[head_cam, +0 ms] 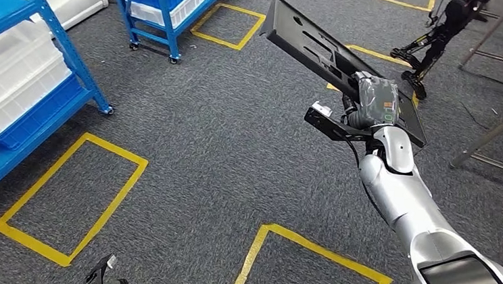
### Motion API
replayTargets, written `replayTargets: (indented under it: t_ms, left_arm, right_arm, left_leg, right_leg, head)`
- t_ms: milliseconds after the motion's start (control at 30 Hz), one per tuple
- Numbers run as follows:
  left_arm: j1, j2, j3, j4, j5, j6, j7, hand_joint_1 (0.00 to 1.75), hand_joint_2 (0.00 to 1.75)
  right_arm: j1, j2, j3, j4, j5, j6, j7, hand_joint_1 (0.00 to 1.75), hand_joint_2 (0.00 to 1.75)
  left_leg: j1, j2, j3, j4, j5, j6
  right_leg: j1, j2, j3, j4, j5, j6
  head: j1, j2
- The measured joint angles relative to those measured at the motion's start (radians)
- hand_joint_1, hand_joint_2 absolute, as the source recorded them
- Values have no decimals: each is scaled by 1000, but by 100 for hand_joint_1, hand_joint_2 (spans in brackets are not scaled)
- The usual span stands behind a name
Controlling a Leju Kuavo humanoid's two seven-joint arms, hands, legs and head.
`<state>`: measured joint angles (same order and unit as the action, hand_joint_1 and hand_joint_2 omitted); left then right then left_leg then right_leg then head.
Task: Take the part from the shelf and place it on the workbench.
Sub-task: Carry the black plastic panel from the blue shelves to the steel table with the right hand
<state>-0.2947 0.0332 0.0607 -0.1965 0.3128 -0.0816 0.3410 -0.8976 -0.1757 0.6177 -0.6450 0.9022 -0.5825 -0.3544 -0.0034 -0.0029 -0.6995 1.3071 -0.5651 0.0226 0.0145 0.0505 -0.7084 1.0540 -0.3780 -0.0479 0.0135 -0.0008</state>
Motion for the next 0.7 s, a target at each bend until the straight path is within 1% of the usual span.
replayTargets:
  t_ms: [33, 67, 100, 133, 167, 200, 233, 267, 300, 333, 367, 400, 433, 467, 500, 533, 567, 600, 633, 667, 700]
  left_arm:
    - [-2, 0, 0, 0, 0, 0, 0, 0, 0]
    - [-5, 2, 0, 0, 0, 0, 0, 0, 0]
    - [-9, 4, 0, 0, 0, 0, 0, 0, 0]
    - [-13, 6, 0, -1, 0, -1, 0, 0, 0]
    - [-16, 7, 0, -1, 0, -1, 0, 0, 0]
    - [-17, 7, 0, -1, 0, -2, -1, 0, 0]
    - [-19, 6, 0, -1, 0, -3, 0, 0, 0]
    - [-20, 4, 0, -1, 0, -5, 0, 0, 0]
    - [-20, 3, -1, -1, 1, -6, 0, 0, 0]
    - [-20, 2, -1, -1, 1, -7, 0, 0, 0]
    - [-18, 2, -1, -1, 1, -7, 0, 0, 0]
    - [-17, 2, -1, -1, 1, -7, -1, 0, 0]
    - [-17, 2, -1, -1, 1, -7, -2, 0, 0]
    - [-17, 2, -1, -1, 1, -7, -5, 0, 0]
    - [-17, 2, -1, -1, 1, -7, -10, 0, 0]
    - [-18, 3, -1, -1, 0, -6, -16, 0, 0]
    - [-18, 6, -1, -1, -1, -4, -21, 0, 0]
    - [-19, 8, -1, -2, -3, -3, -25, 0, 0]
    - [-20, 11, -1, -2, -6, -2, -27, 0, 0]
    - [-21, 12, -1, -2, -8, -1, -27, 0, 0]
    - [-22, 11, -1, -2, -11, -1, -27, 0, 0]
  right_arm:
    - [0, -2, -2, 2, 1, 0, 0, 175, 175]
    - [0, -4, -3, 4, 2, 0, 0, 175, 175]
    - [-1, -5, -4, 5, 5, 0, 1, 175, 175]
    - [-1, -8, -6, 6, 8, -1, 1, 175, 175]
    - [-1, -12, -7, 8, 12, -1, 3, 175, 175]
    - [-1, -16, -9, 9, 15, -1, 4, 175, 175]
    - [-2, -22, -10, 11, 17, -1, 5, 175, 175]
    - [-3, -29, -12, 12, 19, -1, 6, 175, 175]
    - [-6, -35, -13, 13, 21, -1, 6, 175, 175]
    - [-8, -39, -15, 14, 24, -1, 7, 175, 175]
    - [-10, -42, -16, 14, 26, -1, 8, 175, 175]
    - [-11, -43, -18, 16, 28, -1, 9, 175, 175]
    - [-10, -45, -19, 17, 30, -1, 10, 175, 175]
    - [-8, -46, -19, 18, 31, -2, 11, 175, 175]
    - [-6, -48, -20, 19, 32, -2, 13, 175, 175]
    - [-4, -50, -20, 19, 33, -2, 16, 175, 175]
    - [-4, -53, -22, 19, 35, -2, 19, 175, 175]
    - [-3, -55, -23, 19, 36, -2, 21, 175, 175]
    - [-2, -57, -26, 18, 37, -3, 22, 175, 175]
    - [-2, -62, -28, 17, 37, -3, 23, 175, 175]
    - [-1, -67, -31, 17, 39, -3, 23, 175, 175]
  left_leg:
    - [-12, -16, 49, -58, 25, 16]
    - [-23, -38, 105, -135, 35, 33]
    - [-29, -55, 154, -205, 36, 41]
    - [-33, -69, 185, -257, 33, 47]
    - [-34, -70, 199, -287, 30, 48]
    - [-33, -61, 197, -301, 41, 47]
    - [-31, -50, 194, -315, 60, 49]
    - [-28, -37, 191, -332, 79, 51]
    - [-24, -23, 183, -348, 100, 51]
    - [-21, -8, 174, -357, 116, 49]
    - [-20, 4, 161, -360, 128, 47]
    - [-18, 19, 148, -359, 138, 43]
    - [-15, 34, 132, -356, 146, 38]
    - [-11, 48, 116, -351, 154, 32]
    - [-6, 62, 97, -345, 160, 25]
    - [-1, 75, 79, -335, 165, 17]
    - [2, 85, 61, -323, 169, 8]
    - [6, 95, 48, -308, 171, -1]
    - [7, 105, 39, -296, 173, -10]
    - [10, 115, 34, -289, 175, -19]
    - [15, 125, 33, -284, 179, -27]
  right_leg:
    - [1, 13, -13, 0, 13, 0]
    - [2, 25, -24, 0, 26, 1]
    - [2, 36, -32, -2, 39, 3]
    - [0, 46, -37, -7, 53, 6]
    - [-3, 56, -40, -15, 68, 11]
    - [-5, 68, -40, -29, 86, 17]
    - [-4, 67, -42, -39, 92, 22]
    - [-2, 53, -49, -37, 77, 27]
    - [-1, 30, -58, -15, 41, 33]
    - [-3, 0, -71, 31, -14, 39]
    - [-10, -22, -83, 93, -68, 47]
    - [-19, -34, -93, 160, -102, 56]
    - [-31, -41, -97, 217, -108, 67]
    - [-42, -46, -90, 251, -88, 79]
    - [-54, -52, -70, 257, -54, 92]
    - [-66, -65, -34, 231, -26, 106]
    - [-71, -86, 18, 176, -29, 120]
    - [-70, -103, 73, 107, -56, 124]
    - [-65, -117, 113, 49, -90, 118]
    - [-56, -120, 137, 10, -120, 106]
    - [-50, -112, 140, -5, -130, 88]
  head:
    - [0, 0]
    - [0, 0]
    - [0, 0]
    - [1, 0]
    - [1, 0]
    - [1, 0]
    - [1, 0]
    - [1, 0]
    - [2, 0]
    - [2, 0]
    - [3, 0]
    - [2, 0]
    - [2, 0]
    - [2, 0]
    - [2, 0]
    - [2, 0]
    - [3, 0]
    - [2, 0]
    - [2, 0]
    - [1, 0]
    - [0, 0]
